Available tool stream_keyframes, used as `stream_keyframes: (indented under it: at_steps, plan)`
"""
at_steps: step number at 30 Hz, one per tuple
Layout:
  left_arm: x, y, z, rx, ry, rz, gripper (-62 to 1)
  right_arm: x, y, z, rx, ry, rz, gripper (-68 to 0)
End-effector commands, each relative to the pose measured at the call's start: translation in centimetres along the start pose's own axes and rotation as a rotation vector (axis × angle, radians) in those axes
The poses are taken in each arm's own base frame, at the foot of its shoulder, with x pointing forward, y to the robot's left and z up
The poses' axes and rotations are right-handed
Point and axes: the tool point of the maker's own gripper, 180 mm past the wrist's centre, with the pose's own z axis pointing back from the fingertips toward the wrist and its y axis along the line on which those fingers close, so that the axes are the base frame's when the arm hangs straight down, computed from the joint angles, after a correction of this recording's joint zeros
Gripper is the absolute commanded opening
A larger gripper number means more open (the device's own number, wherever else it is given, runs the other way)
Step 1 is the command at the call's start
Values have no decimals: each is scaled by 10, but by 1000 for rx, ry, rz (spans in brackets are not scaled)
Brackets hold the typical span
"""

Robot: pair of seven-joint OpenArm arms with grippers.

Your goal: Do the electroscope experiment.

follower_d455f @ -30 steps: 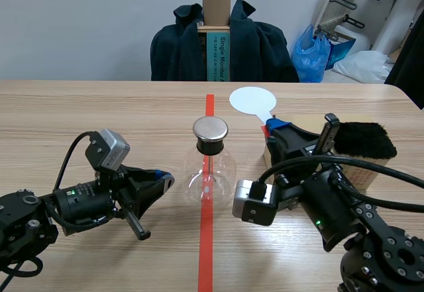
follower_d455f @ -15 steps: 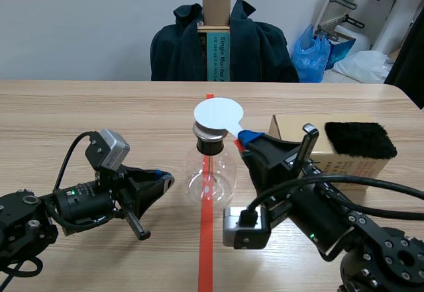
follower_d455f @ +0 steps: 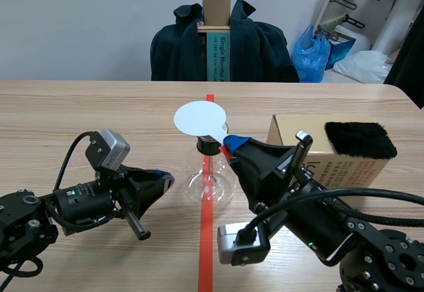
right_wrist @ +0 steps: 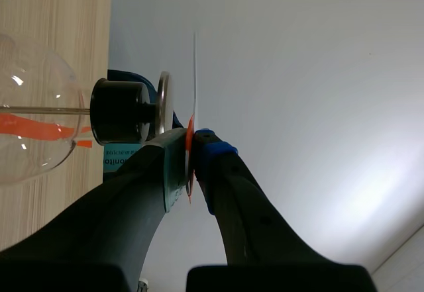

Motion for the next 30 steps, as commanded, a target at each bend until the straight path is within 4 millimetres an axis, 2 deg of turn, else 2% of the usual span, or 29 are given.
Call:
stream_keyframes:
  at_steps: [1,5,18,23,30]
  plan:
    - [14,-1,-3,-7,-45,-6,-577,2,-10,-1,-33,-8,11,-667]
    - [14,-1,-3,-7,-45,-6,-577,5,-8,2,-24,-11,2,-667]
    - [14,-1,-3,-7,-45,-6,-577,0,-8,2,-27,23,1,-667]
    - [14,-1,-3,-7,-45,-6,-577,-14,-8,3,-27,102,0,-667]
    - [14,-1,-3,-7,-45,-6,-577,-46,-8,9,-28,283,-5,-667]
